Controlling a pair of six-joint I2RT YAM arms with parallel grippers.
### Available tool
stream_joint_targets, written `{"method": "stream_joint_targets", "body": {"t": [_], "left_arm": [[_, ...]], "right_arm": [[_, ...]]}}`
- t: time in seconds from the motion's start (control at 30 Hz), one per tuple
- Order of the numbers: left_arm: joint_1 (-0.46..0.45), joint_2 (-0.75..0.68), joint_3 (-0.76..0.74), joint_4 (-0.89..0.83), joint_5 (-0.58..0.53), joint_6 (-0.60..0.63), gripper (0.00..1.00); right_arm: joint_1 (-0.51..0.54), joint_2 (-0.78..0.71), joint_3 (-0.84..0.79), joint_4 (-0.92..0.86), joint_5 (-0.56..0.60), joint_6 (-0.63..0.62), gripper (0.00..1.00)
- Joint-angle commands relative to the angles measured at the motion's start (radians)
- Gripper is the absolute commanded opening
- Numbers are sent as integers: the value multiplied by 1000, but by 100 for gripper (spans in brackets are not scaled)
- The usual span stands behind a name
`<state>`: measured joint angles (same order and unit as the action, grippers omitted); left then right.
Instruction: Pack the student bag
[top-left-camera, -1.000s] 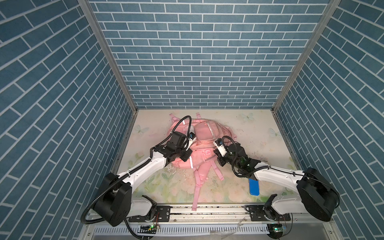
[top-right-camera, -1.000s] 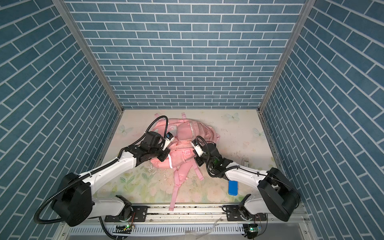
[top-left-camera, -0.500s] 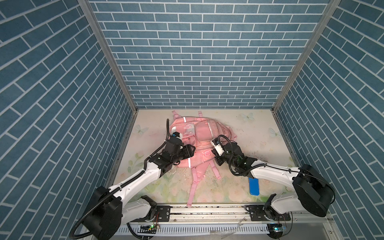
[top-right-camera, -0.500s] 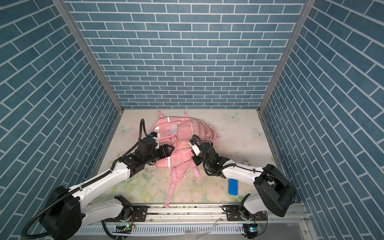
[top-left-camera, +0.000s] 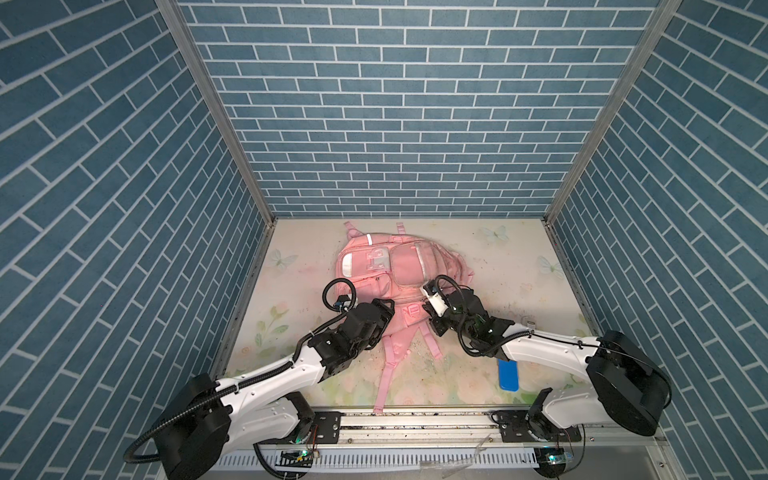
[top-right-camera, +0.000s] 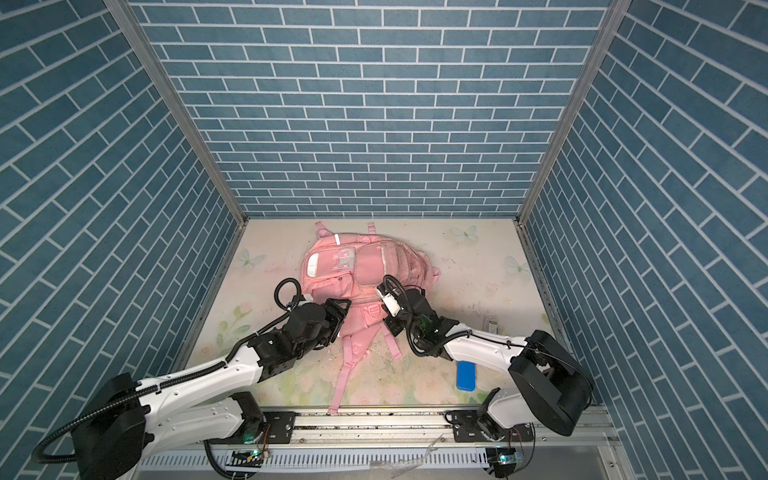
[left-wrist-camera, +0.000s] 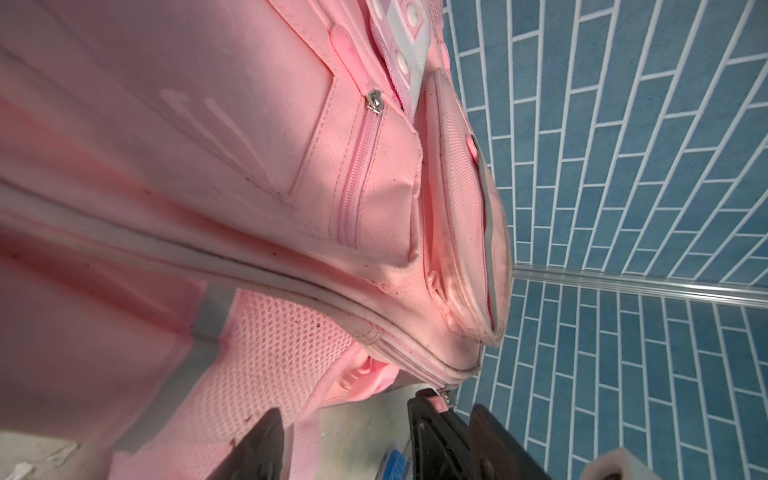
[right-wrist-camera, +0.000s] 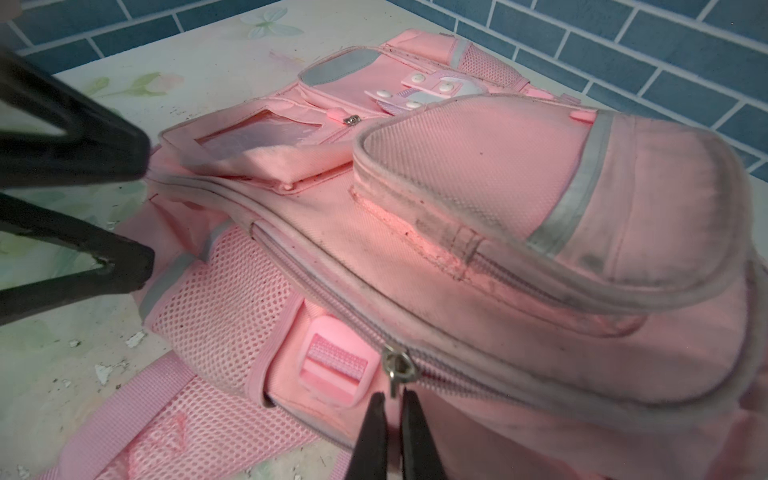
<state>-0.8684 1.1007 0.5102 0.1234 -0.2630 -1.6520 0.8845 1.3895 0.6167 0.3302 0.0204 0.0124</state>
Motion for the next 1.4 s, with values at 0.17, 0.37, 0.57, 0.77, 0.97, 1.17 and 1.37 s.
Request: {"method": "stream_joint_targets", "body": {"t": [0.17, 0.37, 0.57, 0.77, 0.97, 1.17, 1.37], "left_arm": [[-69, 72, 31, 39, -185, -162, 69], [-91, 126, 49, 78, -226, -183, 66], [-94, 222, 81, 152, -288, -143, 59], [-81, 293, 60, 226, -273, -153, 34], [-42, 346, 95, 225, -191, -78, 2], [-17, 286, 67, 183, -150, -23, 0], [60, 209, 48, 115, -39, 100, 0]], "right_arm": [[22, -27, -5, 64, -59, -65, 0], [30, -28, -11, 63, -72, -81, 0], [48, -23, -11, 56, -82, -108, 0], [54, -43, -34, 70, -73, -111, 0], [53, -45, -35, 71, -75, -112, 0], [32, -99, -82, 118, -7, -71, 0], [-32, -136, -80, 72, -1, -45, 0]]}}
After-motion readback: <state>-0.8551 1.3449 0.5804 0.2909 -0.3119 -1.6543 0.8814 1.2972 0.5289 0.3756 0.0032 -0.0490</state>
